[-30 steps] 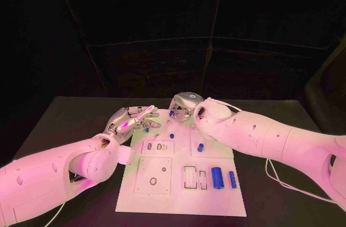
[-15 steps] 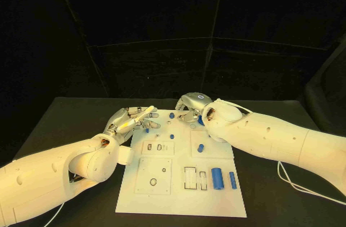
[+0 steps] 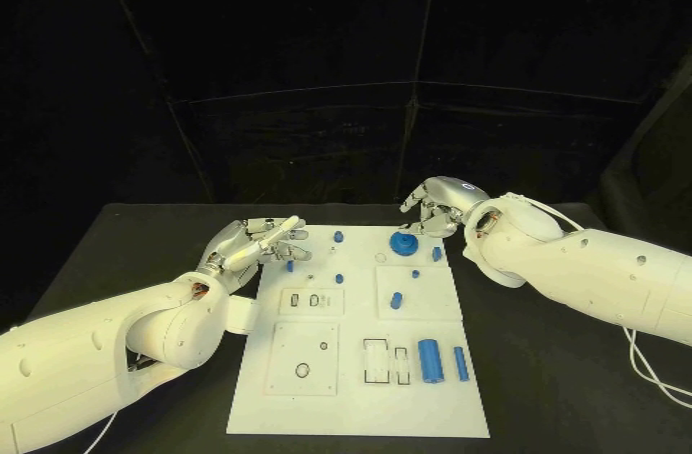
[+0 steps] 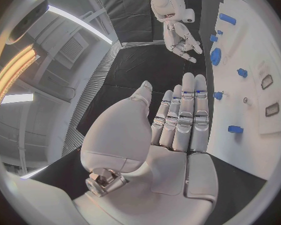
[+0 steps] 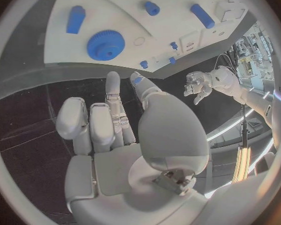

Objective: Assemble the parts on the task board

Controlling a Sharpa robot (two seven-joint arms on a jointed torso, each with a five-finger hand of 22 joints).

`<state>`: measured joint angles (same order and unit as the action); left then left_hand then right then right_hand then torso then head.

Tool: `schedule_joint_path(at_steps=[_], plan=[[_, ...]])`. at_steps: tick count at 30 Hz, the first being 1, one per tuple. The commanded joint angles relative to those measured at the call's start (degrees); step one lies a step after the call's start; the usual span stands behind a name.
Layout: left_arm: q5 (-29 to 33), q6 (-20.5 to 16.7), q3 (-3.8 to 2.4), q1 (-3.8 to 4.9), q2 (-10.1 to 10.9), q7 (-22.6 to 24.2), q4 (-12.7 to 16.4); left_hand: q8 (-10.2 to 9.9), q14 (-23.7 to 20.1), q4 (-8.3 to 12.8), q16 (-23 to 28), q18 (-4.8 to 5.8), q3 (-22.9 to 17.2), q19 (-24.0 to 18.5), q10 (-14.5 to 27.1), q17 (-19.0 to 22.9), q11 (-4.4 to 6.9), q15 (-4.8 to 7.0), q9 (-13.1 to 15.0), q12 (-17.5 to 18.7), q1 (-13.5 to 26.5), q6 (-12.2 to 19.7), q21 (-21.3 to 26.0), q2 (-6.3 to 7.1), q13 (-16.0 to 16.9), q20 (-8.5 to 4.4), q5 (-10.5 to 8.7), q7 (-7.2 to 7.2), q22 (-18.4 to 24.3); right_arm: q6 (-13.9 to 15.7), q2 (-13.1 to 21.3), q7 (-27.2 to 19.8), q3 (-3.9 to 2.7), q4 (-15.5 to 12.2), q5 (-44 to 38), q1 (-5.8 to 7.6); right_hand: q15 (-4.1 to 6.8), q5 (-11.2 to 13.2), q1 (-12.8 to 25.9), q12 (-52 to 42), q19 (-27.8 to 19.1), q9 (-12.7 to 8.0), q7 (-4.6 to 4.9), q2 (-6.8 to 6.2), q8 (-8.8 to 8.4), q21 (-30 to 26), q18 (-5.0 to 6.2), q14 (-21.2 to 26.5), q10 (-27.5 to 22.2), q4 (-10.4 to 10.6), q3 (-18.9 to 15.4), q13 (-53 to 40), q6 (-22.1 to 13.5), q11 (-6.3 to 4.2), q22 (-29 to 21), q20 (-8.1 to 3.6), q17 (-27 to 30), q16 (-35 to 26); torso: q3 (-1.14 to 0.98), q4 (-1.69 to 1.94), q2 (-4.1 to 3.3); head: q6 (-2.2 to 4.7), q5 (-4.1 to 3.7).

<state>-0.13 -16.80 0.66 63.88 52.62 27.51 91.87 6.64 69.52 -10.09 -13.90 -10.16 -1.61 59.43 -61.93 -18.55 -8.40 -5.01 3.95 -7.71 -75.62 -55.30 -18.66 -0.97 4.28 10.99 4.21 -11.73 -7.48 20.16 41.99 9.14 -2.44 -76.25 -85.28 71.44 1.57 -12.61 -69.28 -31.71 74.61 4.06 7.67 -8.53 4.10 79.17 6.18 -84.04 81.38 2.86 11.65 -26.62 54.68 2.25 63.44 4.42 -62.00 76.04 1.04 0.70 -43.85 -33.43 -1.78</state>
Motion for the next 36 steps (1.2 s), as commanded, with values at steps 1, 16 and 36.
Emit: schedule_joint_path(at_steps=[1,16,36], plan=[[-1.2,0.98,-0.05,0.11,0.25,0.95,-0.42,-0.11,-0.29,0.52,0.37,-0.36,-0.03,-0.26,-0.68,-0.35,0.32,0.2,0.11,0.07,-0.18,-0.81,0.33,-0.63,0.17,0.24,-0.29,0.41,0.13,-5.28,0.86,4.14,-0.22,-0.18,4.25,0.33,0.2,-2.14,-1.21,-16.05,0.97,0.16,0.15,1.01,0.52,1.1,-1.46,-2.49,-3.16,3.16,-4.85,-17.51,-0.84,0.29,2.11,0.41,-5.07,3.26,-0.15,-0.17,0.04,0.07,-0.36],[-2.15,1.15,-0.05,0.11,-0.1,1.16,-1.51,-0.15,-0.6,0.64,0.95,-0.34,0.09,-0.36,-1.25,-0.7,0.47,0.25,0.11,0.11,-0.04,-1.28,0.64,-0.79,0.24,0.2,-0.31,0.54,0.33,-11.86,-1.14,6.91,-0.39,2.92,2.96,0.51,-0.97,-2.3,-7.6,-34.62,1.76,0.17,1.2,2.91,1.36,2.44,-1.68,-3.17,-3.22,7.29,-12.41,-38.76,-3.02,1.45,4.66,1.31,-12.22,7.07,0.04,0.11,-0.07,-0.07,-1.29],[-2.17,1.14,-0.05,0.11,-0.46,1.0,-1.91,-0.4,-0.64,0.74,1.17,-0.32,0.21,-0.39,-1.03,-0.88,0.28,0.15,0.03,0.36,0.0,-1.06,0.78,-0.73,0.17,0.25,-0.31,0.27,0.42,-13.49,-4.59,5.86,-0.31,5.04,-1.74,0.44,-1.33,-1.69,-10.2,-45.14,2.8,0.19,1.26,4.47,2.35,3.62,-2.11,-4.17,0.54,6.9,-14.68,-49.7,-3.44,1.69,7.09,1.72,-18.77,10.15,-0.05,0.02,-0.11,-0.59,-0.94]])
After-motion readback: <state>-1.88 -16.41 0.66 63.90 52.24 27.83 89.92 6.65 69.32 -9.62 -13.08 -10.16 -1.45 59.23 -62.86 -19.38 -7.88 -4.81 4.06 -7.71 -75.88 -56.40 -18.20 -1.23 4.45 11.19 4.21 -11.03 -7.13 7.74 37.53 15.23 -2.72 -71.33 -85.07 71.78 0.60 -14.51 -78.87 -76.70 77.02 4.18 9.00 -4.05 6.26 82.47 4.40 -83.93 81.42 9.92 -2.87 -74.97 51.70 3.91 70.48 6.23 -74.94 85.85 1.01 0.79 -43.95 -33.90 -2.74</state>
